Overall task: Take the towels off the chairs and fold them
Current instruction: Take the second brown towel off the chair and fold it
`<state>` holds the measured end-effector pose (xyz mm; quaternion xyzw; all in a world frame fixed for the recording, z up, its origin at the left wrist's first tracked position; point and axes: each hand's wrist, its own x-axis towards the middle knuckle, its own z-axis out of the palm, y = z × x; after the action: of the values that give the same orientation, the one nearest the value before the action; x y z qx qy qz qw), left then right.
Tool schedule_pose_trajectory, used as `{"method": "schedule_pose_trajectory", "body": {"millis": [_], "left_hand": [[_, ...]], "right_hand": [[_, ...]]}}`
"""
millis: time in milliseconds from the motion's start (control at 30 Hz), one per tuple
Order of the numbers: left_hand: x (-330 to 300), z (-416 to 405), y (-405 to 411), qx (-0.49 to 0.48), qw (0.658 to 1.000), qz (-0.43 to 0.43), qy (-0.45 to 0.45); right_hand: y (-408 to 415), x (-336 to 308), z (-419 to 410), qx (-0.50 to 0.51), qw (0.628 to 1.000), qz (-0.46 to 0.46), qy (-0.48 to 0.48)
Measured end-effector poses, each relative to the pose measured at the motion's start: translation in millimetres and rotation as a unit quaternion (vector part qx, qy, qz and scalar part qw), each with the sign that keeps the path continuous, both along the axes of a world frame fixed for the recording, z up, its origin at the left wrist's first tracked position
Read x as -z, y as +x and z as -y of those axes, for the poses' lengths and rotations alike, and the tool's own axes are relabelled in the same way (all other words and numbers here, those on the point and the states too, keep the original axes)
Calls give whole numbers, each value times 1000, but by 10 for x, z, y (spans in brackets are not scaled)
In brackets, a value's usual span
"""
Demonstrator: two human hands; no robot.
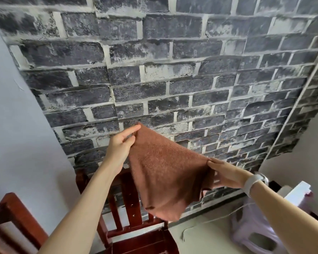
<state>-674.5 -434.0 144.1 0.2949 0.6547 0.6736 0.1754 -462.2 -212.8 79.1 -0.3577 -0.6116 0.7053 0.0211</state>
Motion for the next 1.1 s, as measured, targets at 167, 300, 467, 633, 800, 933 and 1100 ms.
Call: {"method": "schedule_pose_trajectory", "body": {"millis": [167,300,467,633,800,933,1100], "left_hand": [[20,-24,93,-3,1000,-3,-2],[122,49,56,-13,1000,3,-16],[225,132,67,-38,999,35,-7],[277,282,-8,-112,993,30,35],[346,308,42,-110,994,-11,17],[407,294,35,-109,993,34,31],[495,270,-80,-107,989,106,10]], "right_hand": [[-22,372,29,-64,871,157,461],[49,430,-14,-113,848,207,475],[158,395,-40,1,788,185,587],[288,251,49,56,664,145,732],[201,294,15,70,777,160,604],[80,404,-32,136,899,28,415],[89,380,-52,237,967,-96,17]]}}
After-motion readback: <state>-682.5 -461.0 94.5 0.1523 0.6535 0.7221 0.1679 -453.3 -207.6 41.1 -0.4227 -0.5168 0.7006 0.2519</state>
